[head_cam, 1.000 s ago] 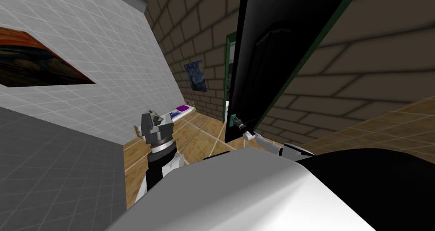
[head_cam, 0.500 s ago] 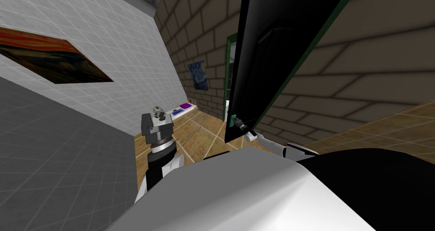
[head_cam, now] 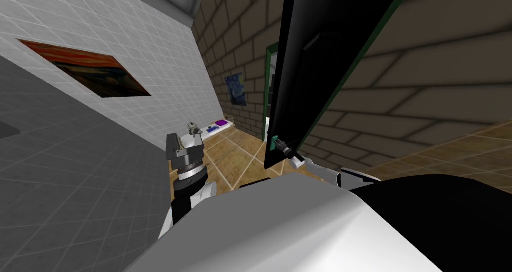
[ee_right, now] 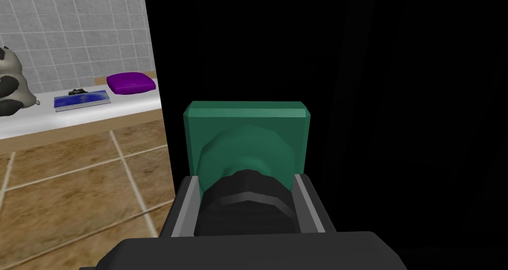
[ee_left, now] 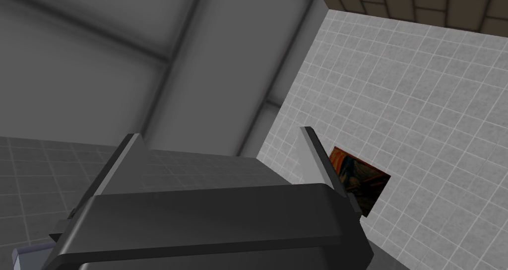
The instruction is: Pull the door open
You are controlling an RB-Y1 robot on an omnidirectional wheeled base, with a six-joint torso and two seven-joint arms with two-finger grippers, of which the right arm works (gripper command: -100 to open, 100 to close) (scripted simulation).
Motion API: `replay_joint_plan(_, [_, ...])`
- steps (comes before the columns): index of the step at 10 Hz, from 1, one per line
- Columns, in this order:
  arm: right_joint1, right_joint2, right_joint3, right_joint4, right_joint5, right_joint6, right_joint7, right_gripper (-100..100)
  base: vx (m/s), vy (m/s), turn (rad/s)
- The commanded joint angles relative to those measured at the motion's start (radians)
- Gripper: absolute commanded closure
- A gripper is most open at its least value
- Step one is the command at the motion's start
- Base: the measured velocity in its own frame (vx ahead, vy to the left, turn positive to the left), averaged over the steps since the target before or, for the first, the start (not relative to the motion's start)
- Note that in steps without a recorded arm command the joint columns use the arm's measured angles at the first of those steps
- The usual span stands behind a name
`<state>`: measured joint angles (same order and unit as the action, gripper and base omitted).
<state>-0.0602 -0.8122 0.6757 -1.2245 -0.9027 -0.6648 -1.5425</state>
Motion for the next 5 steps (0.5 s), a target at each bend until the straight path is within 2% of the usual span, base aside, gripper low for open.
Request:
replay_joint_plan(1, [0.000,0.000,0.000,0.000,0.000,0.000,0.000,100,-0.069,-0.030,0.020])
replay_joint_plan(2, [0.004,-0.016,0.018,-0.002,0.005,-0.017,-0.016,100,-0.115,-0.056,0.106])
replay_joint_plan(5, [0.007,-0.037,0.040,-0.004,0.013,-0.040,-0.037,100,-0.152,-0.093,0.104])
